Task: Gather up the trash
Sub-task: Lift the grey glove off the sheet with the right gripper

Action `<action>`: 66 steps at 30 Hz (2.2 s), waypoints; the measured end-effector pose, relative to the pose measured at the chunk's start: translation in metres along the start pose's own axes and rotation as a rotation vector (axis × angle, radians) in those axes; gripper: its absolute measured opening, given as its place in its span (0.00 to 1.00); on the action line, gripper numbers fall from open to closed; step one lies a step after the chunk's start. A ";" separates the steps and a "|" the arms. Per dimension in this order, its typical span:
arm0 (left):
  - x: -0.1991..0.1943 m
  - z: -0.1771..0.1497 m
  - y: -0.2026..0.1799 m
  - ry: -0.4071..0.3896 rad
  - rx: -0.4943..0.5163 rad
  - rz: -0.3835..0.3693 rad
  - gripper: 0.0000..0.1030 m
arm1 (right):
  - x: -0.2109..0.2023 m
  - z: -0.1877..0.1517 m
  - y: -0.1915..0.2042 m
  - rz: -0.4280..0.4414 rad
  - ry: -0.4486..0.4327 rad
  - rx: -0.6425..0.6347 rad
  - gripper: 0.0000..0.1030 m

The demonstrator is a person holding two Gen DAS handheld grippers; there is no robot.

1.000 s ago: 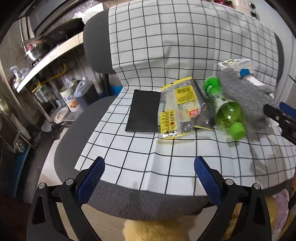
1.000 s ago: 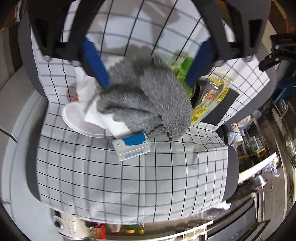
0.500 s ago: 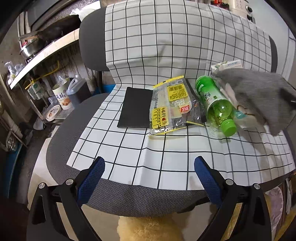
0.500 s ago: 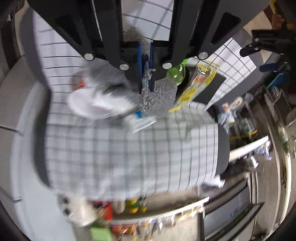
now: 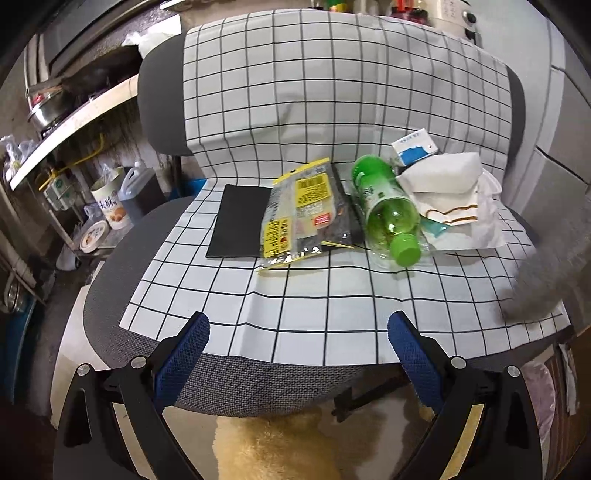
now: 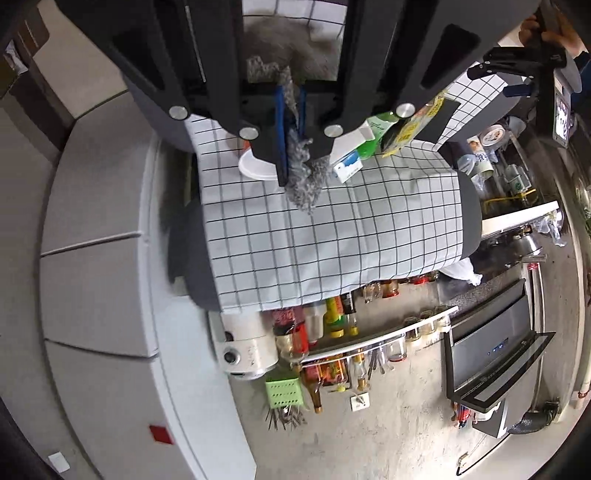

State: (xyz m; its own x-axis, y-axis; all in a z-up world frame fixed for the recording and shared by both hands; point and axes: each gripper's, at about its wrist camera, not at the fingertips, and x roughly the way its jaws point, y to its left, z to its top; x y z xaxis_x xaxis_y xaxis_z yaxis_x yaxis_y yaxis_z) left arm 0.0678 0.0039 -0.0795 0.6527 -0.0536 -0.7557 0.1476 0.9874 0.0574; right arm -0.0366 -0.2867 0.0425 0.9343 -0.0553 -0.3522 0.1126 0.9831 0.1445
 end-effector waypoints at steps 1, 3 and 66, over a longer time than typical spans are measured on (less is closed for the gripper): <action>0.000 -0.001 -0.001 0.002 0.000 -0.003 0.93 | -0.003 -0.001 -0.004 -0.007 0.003 -0.001 0.06; 0.001 -0.001 -0.004 0.006 0.001 -0.011 0.93 | 0.008 -0.007 -0.005 -0.021 0.055 -0.020 0.06; 0.058 0.015 0.018 0.018 0.044 0.010 0.89 | 0.074 -0.086 0.006 -0.020 0.289 -0.085 0.19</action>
State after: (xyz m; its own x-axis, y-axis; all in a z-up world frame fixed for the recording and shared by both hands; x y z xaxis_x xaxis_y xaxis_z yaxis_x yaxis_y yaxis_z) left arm 0.1189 0.0164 -0.1125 0.6410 -0.0411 -0.7664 0.1740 0.9803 0.0929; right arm 0.0047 -0.2697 -0.0620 0.7959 -0.0342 -0.6045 0.0897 0.9941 0.0618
